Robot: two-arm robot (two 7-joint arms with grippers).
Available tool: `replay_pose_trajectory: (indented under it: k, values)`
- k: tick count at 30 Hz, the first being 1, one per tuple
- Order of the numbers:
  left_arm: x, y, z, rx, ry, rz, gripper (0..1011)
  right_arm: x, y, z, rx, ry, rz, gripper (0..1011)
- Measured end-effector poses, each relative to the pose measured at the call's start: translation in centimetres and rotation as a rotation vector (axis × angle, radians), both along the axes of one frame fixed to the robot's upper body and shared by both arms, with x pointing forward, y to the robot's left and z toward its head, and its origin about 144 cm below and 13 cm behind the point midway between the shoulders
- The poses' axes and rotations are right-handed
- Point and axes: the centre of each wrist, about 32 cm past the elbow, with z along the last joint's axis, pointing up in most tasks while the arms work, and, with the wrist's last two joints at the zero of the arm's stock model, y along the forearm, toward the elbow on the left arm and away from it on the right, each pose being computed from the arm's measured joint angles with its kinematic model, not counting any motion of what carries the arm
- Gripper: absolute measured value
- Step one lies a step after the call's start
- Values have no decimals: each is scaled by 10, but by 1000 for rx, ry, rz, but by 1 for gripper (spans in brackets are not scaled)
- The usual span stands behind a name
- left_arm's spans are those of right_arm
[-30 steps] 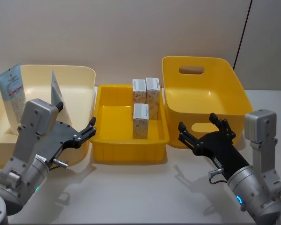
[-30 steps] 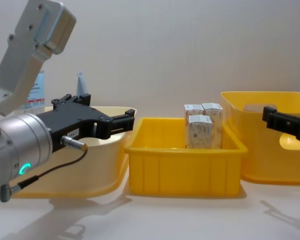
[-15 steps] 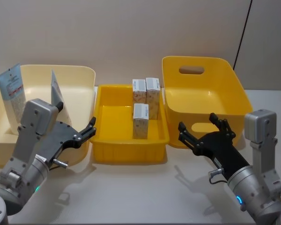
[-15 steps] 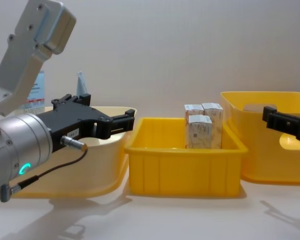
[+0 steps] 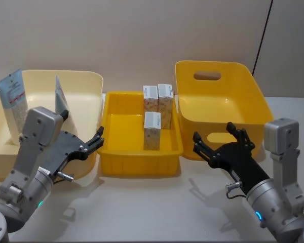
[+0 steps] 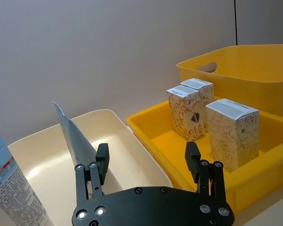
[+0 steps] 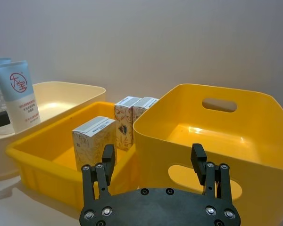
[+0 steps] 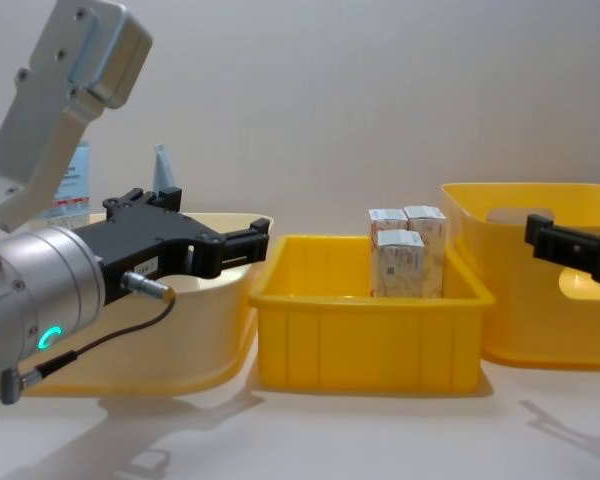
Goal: Bimanual collaborative sorting of washing and personal care products
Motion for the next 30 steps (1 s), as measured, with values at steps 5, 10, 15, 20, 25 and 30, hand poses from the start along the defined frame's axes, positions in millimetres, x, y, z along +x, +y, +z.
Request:
replay_pose_trajectory:
  k: [5, 10, 15, 20, 25, 30]
  values:
    - [0, 0, 0, 0, 0, 0, 1003, 2, 0, -2, -3, 10, 10, 1001]
    - [0, 0, 0, 0, 0, 0, 1003, 4, 3, -3, 4, 27, 33, 1001]
    - [0, 0, 0, 0, 0, 0, 1004, 2, 7, 1, 20, 38, 61, 1001]
    - [0, 0, 0, 0, 0, 0, 1003, -2, 12, 9, 42, 47, 100, 1001]
    - [0, 0, 0, 0, 0, 0, 1003, -9, 20, 19, 69, 65, 139, 1001]
    - [0, 0, 0, 0, 0, 0, 1003, -14, 29, 27, 90, 94, 160, 1001]
